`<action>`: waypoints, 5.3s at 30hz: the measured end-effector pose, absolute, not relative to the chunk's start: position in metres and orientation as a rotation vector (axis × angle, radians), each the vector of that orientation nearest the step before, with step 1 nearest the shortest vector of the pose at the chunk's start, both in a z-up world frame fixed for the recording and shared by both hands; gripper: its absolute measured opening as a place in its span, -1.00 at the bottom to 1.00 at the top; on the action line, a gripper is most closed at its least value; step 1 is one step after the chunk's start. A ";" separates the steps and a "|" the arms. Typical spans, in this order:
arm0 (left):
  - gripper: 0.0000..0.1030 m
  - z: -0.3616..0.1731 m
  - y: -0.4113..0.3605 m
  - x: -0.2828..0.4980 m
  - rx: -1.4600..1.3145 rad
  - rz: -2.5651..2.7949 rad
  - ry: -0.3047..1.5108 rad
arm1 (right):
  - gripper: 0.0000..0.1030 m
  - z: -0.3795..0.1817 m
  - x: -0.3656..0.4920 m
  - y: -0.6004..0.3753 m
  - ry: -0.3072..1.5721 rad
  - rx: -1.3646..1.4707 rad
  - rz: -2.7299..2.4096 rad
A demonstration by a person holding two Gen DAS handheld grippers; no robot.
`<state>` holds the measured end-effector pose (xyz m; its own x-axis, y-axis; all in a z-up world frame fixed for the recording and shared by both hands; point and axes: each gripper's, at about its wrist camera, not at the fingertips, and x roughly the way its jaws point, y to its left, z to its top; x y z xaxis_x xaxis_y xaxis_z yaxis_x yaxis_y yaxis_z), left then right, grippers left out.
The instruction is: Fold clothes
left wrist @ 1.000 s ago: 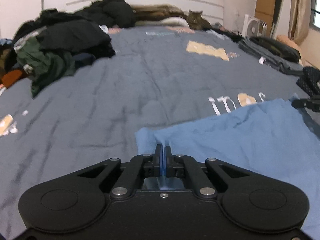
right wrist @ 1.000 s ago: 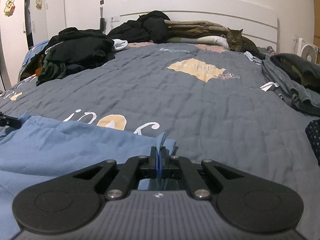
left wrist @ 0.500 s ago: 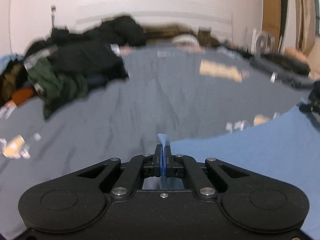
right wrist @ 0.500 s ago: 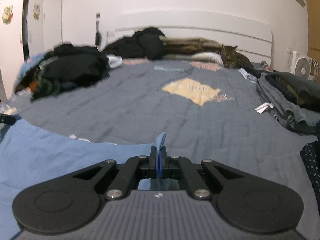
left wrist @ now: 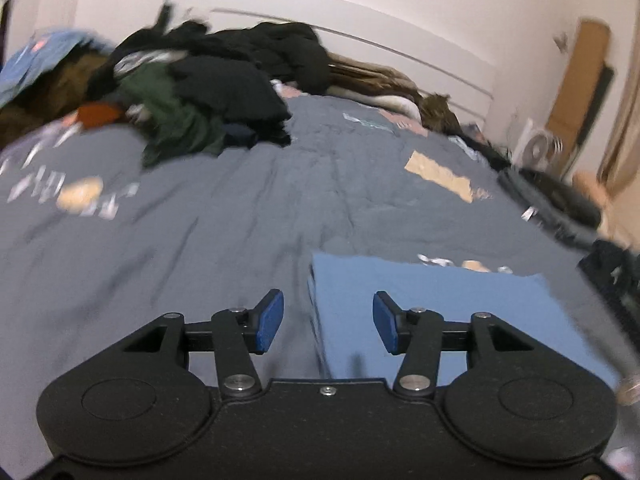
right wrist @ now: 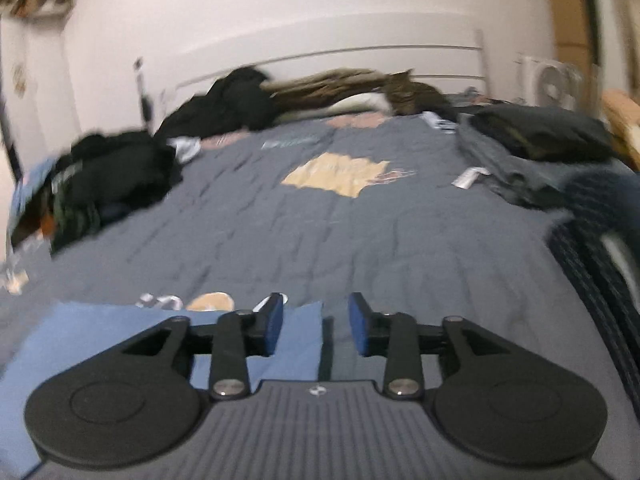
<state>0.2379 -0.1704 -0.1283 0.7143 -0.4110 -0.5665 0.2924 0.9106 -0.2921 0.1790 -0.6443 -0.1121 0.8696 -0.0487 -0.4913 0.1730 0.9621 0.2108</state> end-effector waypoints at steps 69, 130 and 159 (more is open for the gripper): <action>0.09 -0.145 -0.246 0.150 -0.173 -0.632 0.528 | -0.27 -0.161 0.064 -0.619 0.726 0.659 -0.361; 0.13 -0.193 -0.329 0.205 0.061 -0.426 0.613 | -0.09 -0.171 0.106 -0.546 0.586 0.189 -0.041; 0.19 -0.207 -0.282 0.132 0.033 -0.377 0.617 | -0.09 -0.186 0.141 -0.510 0.629 0.105 0.068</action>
